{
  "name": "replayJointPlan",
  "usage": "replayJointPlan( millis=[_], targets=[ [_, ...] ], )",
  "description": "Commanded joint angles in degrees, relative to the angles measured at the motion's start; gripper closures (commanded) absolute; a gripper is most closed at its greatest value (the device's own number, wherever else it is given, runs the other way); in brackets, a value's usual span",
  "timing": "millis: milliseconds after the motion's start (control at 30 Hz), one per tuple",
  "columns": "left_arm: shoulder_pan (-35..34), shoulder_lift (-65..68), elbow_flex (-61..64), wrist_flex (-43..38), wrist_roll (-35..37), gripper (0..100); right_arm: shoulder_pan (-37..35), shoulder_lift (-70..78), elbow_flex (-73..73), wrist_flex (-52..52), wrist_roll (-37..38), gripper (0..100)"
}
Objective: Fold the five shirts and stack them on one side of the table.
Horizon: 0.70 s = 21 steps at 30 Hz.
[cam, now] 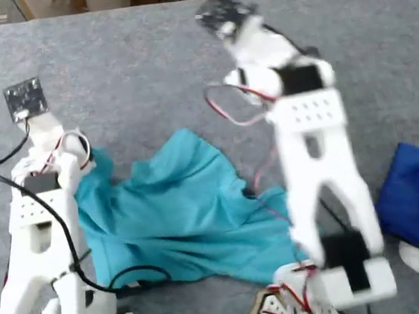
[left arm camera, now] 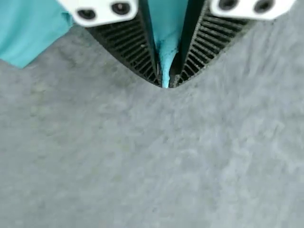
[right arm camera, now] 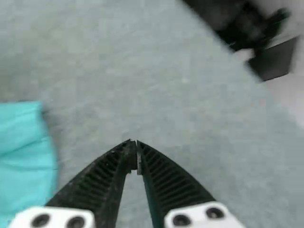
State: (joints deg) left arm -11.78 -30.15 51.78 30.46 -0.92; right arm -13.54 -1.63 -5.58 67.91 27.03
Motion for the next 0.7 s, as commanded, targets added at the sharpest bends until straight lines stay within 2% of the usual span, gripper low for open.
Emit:
replayJointPlan(
  millis=[0,100,367,567,667],
  targets=[
    [-1.0,1.9,2.0,-4.3,0.4,98,-5.4,10.6,-16.8,10.8,-0.6,98.1],
    [-1.0,3.7,4.9,-9.6,3.3,98,-8.7,20.6,-27.4,17.7,-0.7,92.9],
    [-1.0,4.5,5.9,-10.4,3.6,98,-14.4,44.0,-52.4,31.2,-4.3,90.1],
    [-1.0,4.5,5.9,-10.4,3.9,98,-16.2,57.5,-66.3,32.4,-5.4,89.6],
    [-1.0,4.5,5.9,-10.4,3.9,98,-16.1,63.3,-71.2,31.6,-5.5,84.1]
  ],
)
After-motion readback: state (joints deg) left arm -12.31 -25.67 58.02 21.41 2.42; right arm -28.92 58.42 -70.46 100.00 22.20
